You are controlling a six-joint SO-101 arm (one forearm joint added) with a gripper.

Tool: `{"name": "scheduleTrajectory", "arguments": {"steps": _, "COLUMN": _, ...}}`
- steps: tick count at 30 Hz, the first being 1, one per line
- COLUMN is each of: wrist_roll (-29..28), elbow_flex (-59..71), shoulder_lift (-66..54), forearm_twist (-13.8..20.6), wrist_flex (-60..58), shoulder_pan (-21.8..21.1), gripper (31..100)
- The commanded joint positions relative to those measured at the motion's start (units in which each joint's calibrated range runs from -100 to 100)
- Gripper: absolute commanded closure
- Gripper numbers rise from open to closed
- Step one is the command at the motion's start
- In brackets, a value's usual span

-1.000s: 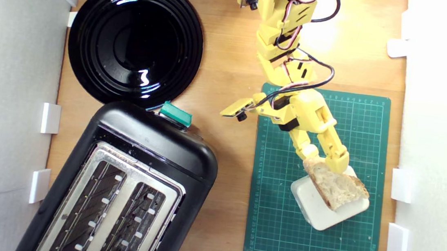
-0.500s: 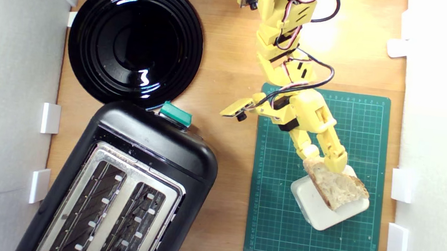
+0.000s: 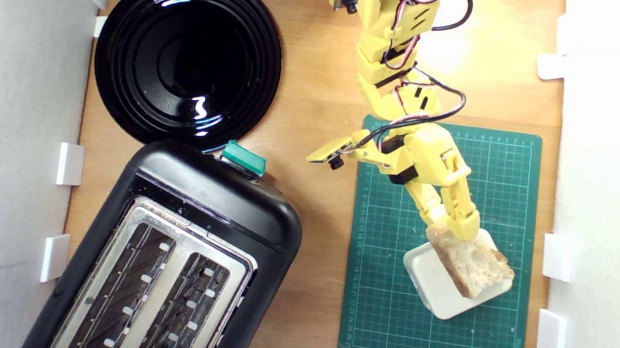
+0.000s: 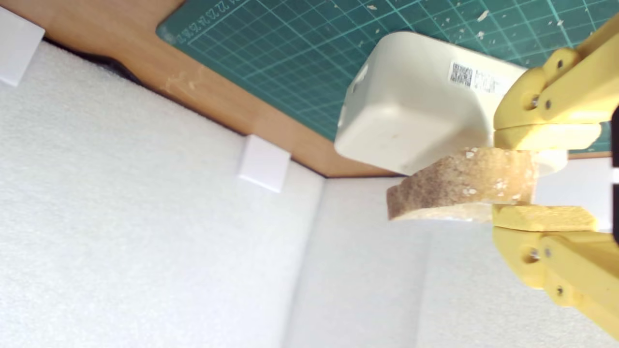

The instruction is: Pick bread and place in toaster

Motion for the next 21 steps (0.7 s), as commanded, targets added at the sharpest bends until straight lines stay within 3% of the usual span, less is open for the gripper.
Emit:
{"name": "scheduleTrajectory", "arguments": {"steps": 1, "wrist_roll": 0.0, "elbow_flex": -1.5, "shoulder_lift": -0.9, "forearm_twist": -0.2, "wrist_flex": -1.3, "shoulder_pan": 0.0, "gripper": 73.5}}
{"name": "scheduleTrajectory", "arguments": {"steps": 14, "wrist_roll": -0.1, "elbow_flex": -1.1, "shoulder_lift": -2.6, "forearm_twist": -0.2, "wrist_flex": -1.1, "shoulder_pan": 1.3, "gripper": 74.8}}
{"name": "scheduleTrajectory", "arguments": {"steps": 19, "wrist_roll": -0.6, "elbow_flex": -1.2, "shoulder_lift": -10.3, "forearm_twist": -0.3, "wrist_flex": 5.8, "shoulder_pan": 1.6, "gripper": 74.8}}
{"name": "scheduleTrajectory", "arguments": {"steps": 21, "wrist_roll": -3.9, "elbow_flex": -1.3, "shoulder_lift": -14.6, "forearm_twist": -0.3, "wrist_flex": 9.7, "shoulder_pan": 1.6, "gripper": 74.8}}
